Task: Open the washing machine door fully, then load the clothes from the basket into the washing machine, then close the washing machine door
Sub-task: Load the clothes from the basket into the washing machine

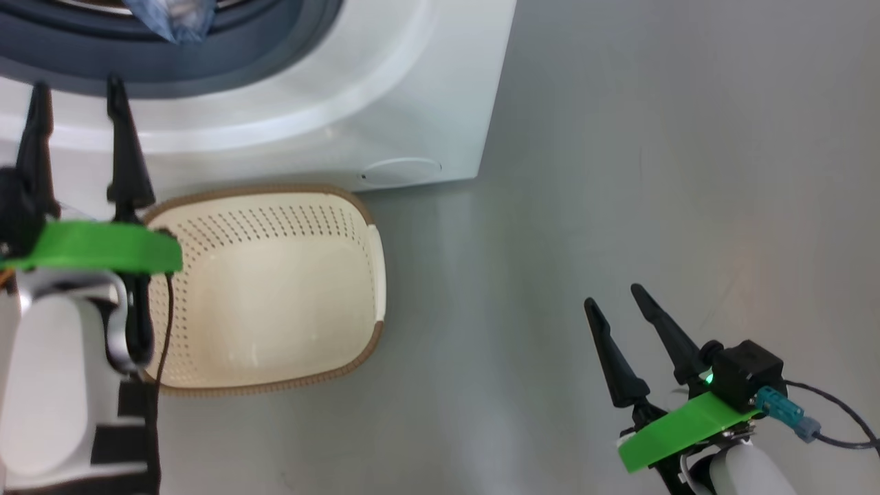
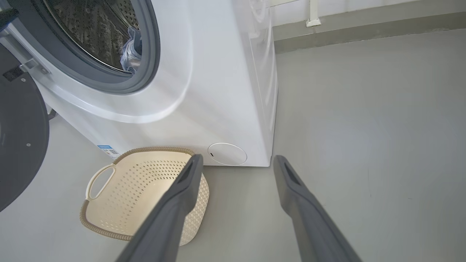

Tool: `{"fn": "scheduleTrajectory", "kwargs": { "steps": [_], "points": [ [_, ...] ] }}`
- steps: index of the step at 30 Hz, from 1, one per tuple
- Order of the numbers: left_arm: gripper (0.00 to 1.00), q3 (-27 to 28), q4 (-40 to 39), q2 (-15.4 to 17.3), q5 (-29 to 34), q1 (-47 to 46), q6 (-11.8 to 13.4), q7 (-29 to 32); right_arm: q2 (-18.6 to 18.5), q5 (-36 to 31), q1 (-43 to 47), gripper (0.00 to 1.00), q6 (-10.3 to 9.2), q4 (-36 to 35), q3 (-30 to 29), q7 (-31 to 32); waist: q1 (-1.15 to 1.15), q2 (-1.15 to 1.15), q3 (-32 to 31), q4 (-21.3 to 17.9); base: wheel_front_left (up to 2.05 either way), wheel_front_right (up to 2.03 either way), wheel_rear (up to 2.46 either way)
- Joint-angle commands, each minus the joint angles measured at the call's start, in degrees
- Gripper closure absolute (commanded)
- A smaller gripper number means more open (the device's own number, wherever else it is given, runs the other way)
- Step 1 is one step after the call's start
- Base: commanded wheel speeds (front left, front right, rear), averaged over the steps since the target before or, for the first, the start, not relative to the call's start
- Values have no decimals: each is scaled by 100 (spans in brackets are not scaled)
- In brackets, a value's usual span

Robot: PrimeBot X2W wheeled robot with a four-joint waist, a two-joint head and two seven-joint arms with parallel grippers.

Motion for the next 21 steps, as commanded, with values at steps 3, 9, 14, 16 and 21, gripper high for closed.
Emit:
{"fn": "scheduleTrajectory", "kwargs": {
  "steps": [3, 9, 14, 16, 21],
  "points": [
    [0, 276, -592, 137, -45, 648, 19, -29, 62, 41, 247, 0, 9, -105, 152, -27, 0, 0, -591, 61, 0, 0, 0],
    [0, 469, -1383, 42, -96, 1756, 128, -29, 91, 23, 418, 0, 9, -160, 141, -27, 0, 0, -956, 38, 0, 0, 0],
    [0, 522, -1757, -16, -150, 2365, 200, -29, 96, 14, 504, 0, 9, -168, 145, -27, 0, 0, -1095, 13, 0, 0, 0],
    [0, 523, -1991, -50, -197, 2732, 250, -29, 98, 13, 544, 0, 9, -191, 136, -27, 0, 0, -1132, 6, 0, 0, 0],
    [0, 478, -2250, -79, -171, 3152, 355, -29, 90, 10, 560, 0, 9, -223, 138, -27, 0, 0, -1126, -7, 0, 0, 0]
  ]
}}
